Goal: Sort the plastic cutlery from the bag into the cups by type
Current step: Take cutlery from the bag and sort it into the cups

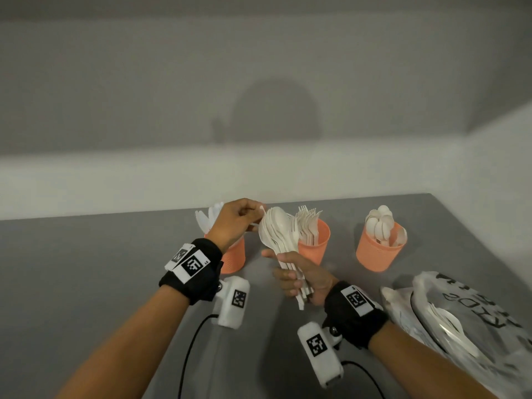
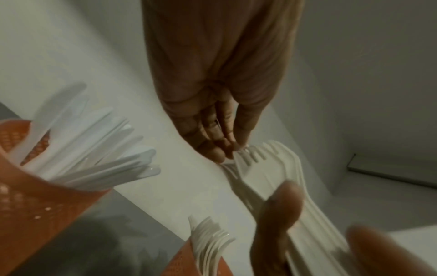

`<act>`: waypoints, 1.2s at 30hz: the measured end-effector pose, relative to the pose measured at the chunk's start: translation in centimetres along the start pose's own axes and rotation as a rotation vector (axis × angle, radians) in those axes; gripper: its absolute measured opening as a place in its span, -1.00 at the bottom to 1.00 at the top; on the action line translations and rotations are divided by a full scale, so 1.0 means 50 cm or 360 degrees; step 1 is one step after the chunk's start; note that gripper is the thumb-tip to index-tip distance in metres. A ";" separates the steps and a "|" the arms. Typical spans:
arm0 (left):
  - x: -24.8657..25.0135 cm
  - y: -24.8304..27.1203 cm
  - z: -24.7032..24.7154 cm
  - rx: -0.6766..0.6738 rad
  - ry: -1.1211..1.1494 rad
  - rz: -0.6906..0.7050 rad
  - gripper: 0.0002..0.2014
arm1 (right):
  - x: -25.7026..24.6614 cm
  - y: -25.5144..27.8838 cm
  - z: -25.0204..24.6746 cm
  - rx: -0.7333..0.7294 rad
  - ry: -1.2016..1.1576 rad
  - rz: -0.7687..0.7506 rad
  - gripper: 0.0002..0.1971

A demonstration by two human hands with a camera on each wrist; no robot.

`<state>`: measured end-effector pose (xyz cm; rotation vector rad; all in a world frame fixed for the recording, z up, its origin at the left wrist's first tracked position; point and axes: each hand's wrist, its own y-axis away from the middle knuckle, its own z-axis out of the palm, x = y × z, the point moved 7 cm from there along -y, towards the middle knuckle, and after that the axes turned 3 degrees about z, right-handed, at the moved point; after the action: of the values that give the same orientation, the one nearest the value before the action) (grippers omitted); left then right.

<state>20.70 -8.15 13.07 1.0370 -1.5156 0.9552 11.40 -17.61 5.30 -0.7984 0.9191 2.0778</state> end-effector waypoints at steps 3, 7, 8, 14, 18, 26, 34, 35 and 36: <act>0.001 0.005 -0.007 -0.0016 0.0003 -0.0042 -0.87 | 0.003 0.004 0.008 -0.0035 0.0045 0.0027 -0.72; 0.035 0.000 -0.038 0.0096 0.0023 -0.0035 -0.85 | -0.001 0.011 0.006 -0.0017 0.0228 0.0005 -0.71; 0.050 -0.004 -0.051 0.0141 0.0022 0.0002 -0.84 | -0.002 0.014 0.004 -0.0004 0.0275 0.0001 -0.71; 0.139 -0.027 -0.164 0.0628 -0.0135 0.0454 -0.81 | -0.005 0.025 -0.011 0.0098 0.0396 0.0026 -0.81; 0.189 -0.004 -0.227 0.0956 -0.0286 0.0862 -0.85 | -0.001 0.028 -0.032 0.0239 0.0342 0.0016 -0.88; 0.063 0.016 -0.204 0.0892 -0.0934 0.0897 -0.81 | -0.008 0.019 -0.041 0.0339 0.0250 -0.0155 -0.84; -0.097 -0.004 -0.174 0.0664 -0.1154 0.0475 -0.81 | -0.021 0.018 -0.043 0.0353 0.0112 -0.0234 -0.80; -0.110 -0.005 -0.173 0.0642 -0.1182 0.0421 -0.82 | -0.021 0.018 -0.042 0.0347 0.0078 -0.0224 -0.79; -0.119 -0.004 -0.170 0.0615 -0.1213 0.0380 -0.84 | -0.020 0.017 -0.041 0.0348 0.0052 -0.0216 -0.77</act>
<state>24.09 0.57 8.61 1.6469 -2.1619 1.1107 11.76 -20.02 5.25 -0.7582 1.0589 1.8159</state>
